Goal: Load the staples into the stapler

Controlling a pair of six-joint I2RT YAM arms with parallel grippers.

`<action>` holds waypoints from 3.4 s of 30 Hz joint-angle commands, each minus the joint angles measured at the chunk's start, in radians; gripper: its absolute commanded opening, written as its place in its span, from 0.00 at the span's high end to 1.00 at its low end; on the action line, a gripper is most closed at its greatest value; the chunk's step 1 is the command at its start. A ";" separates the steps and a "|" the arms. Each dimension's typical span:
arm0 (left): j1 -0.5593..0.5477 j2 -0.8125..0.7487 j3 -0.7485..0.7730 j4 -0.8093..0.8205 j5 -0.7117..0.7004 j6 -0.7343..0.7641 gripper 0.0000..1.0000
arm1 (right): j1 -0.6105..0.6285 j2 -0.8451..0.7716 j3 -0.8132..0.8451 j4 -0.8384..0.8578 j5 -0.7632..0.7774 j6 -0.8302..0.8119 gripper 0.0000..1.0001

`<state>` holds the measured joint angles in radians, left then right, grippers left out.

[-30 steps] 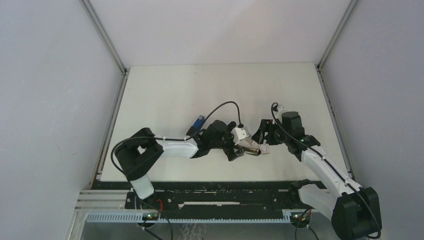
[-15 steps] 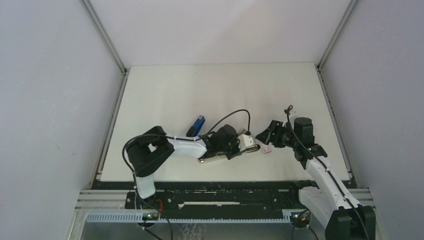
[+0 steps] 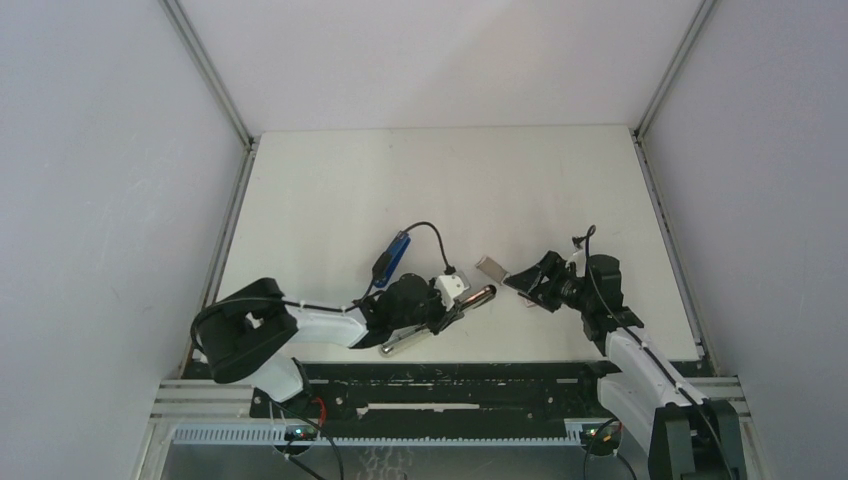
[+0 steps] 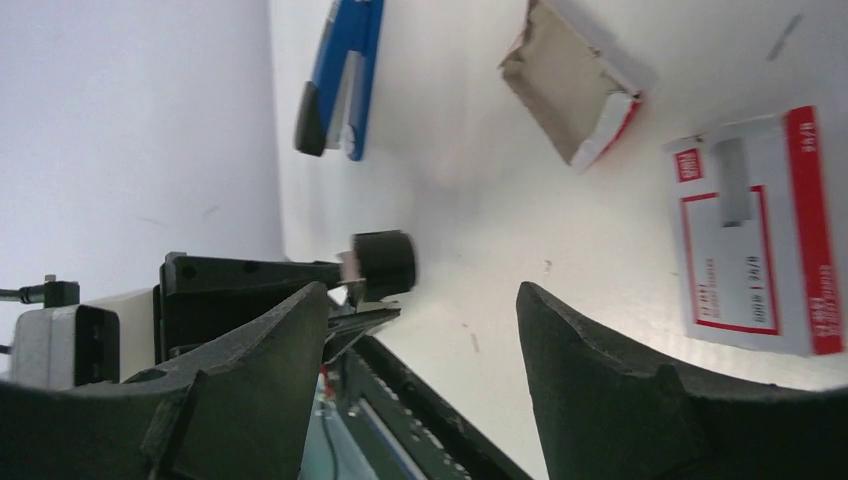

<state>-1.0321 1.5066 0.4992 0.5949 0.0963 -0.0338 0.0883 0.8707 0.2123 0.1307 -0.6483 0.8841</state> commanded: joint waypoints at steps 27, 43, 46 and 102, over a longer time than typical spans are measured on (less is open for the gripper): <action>-0.005 -0.127 -0.058 0.295 -0.012 -0.076 1.00 | 0.139 0.056 0.050 0.339 -0.006 0.210 0.56; -0.008 -0.094 -0.081 0.262 -0.025 -0.152 0.33 | 0.086 0.080 0.127 0.224 -0.076 0.005 1.00; -0.008 -0.102 -0.120 0.242 -0.052 -0.181 0.29 | 0.060 0.105 0.166 0.155 -0.126 -0.094 1.00; -0.151 -0.332 -0.057 -0.361 -0.306 -0.151 0.21 | 0.292 -0.130 0.365 -0.341 0.204 -0.411 0.44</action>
<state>-1.1801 1.1694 0.3779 0.2810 -0.1814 -0.2070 0.4137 0.7734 0.5854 -0.2234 -0.4522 0.4431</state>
